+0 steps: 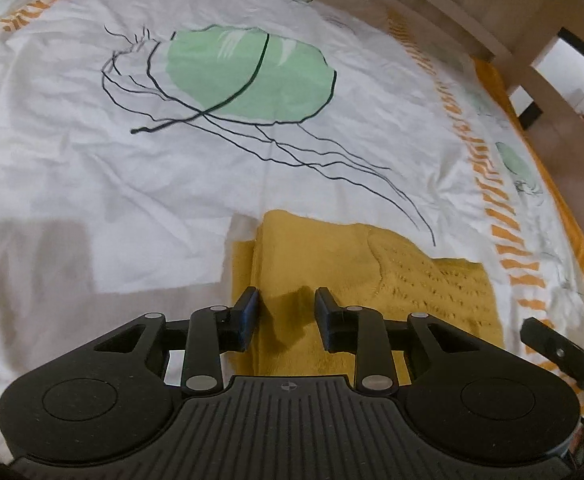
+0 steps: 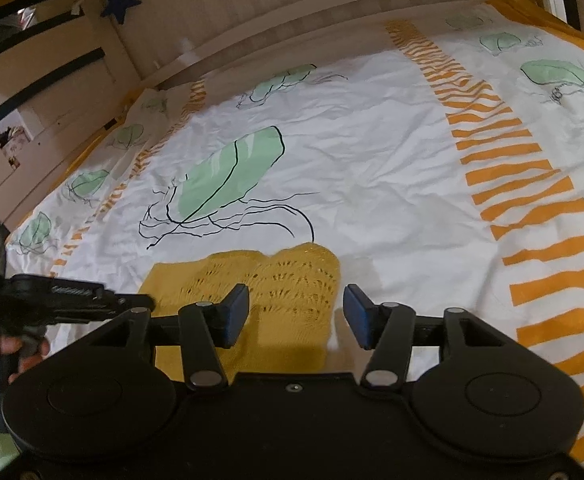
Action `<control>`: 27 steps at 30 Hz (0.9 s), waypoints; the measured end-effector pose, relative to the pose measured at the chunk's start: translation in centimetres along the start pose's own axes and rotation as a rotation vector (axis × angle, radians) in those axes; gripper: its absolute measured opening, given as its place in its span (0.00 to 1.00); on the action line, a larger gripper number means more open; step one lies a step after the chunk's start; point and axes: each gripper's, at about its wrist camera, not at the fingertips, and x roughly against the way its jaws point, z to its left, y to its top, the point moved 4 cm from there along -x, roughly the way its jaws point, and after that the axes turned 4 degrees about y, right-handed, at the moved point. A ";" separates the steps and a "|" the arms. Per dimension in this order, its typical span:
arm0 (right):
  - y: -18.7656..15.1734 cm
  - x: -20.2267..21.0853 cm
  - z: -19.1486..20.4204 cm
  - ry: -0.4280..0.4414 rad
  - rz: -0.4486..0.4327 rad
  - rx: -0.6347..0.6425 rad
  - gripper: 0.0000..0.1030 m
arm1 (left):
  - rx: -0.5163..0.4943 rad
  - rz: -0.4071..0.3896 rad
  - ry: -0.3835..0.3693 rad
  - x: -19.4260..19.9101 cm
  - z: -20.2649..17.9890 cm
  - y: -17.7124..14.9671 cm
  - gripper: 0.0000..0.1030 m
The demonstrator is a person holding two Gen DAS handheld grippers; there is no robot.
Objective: Fold small clothes
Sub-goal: 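Open both grippers and pull them back from the folded sweater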
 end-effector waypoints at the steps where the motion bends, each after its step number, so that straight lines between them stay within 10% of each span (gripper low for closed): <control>1: 0.0 -0.1 0.1 0.000 0.002 0.007 0.58 | 0.002 0.002 0.004 -0.2 0.1 -0.1 0.23; 3: -0.1 -0.2 0.5 -0.005 0.006 0.025 0.58 | 0.005 -0.004 0.050 -0.4 0.5 -0.4 0.10; 17: -0.7 -6.7 -1.7 -0.137 0.109 -0.003 0.72 | -0.035 -0.059 0.128 0.7 1.5 -2.0 0.15; 27: 0.1 -1.2 -0.1 -0.122 -0.031 -0.019 1.00 | -0.081 -0.146 0.231 5.5 -0.2 -2.8 0.62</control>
